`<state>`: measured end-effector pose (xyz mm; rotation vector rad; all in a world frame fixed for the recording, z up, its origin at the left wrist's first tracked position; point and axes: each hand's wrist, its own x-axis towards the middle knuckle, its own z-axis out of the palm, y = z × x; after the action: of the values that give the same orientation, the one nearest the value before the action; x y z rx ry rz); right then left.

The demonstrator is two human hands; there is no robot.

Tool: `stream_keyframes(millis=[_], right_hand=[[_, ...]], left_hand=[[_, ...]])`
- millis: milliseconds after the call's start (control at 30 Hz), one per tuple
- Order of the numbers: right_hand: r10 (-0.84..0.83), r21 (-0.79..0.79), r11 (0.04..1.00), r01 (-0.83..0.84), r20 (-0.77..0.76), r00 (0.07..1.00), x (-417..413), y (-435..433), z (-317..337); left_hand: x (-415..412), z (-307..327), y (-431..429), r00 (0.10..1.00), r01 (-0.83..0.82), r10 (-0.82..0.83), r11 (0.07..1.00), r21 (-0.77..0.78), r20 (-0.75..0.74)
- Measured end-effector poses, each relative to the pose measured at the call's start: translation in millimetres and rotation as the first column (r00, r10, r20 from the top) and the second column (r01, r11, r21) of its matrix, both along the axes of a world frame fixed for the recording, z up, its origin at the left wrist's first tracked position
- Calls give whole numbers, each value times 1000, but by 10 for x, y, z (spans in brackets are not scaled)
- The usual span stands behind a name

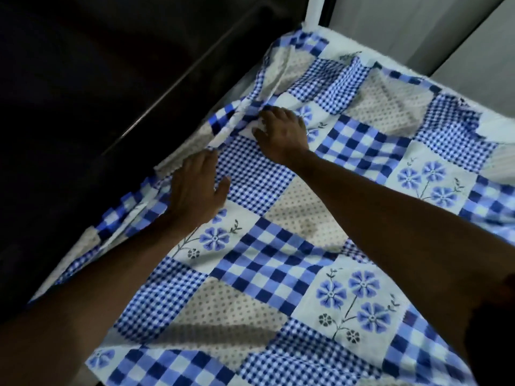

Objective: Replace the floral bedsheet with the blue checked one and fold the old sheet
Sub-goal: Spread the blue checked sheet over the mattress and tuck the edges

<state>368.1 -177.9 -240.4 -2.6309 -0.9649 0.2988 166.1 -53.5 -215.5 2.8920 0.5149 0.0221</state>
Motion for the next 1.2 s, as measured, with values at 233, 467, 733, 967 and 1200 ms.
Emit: stream_keyframes(millis=[233,467,733,967,1200], right_hand=[[11,-82,997,-14,-38,999,485,-186,-61],[70,-179,981,-82,-72,995,891,144,-102],[-75,-19,997,75,-11,997,1369,233,13],[-341,-224,924,310,-115,933,1721,78,7],[-356,-281,910,304,-156,922,2218,226,-53]], left_hand=[[1088,-389,142,988,124,-128,990,-62,-81],[1364,-462,393,988,-78,81,997,28,-129],[1742,-149,-2,973,193,-205,974,115,103],[2523,-585,-137,983,181,-181,982,-58,16],[3203,-687,14,969,244,-237,962,-122,69]])
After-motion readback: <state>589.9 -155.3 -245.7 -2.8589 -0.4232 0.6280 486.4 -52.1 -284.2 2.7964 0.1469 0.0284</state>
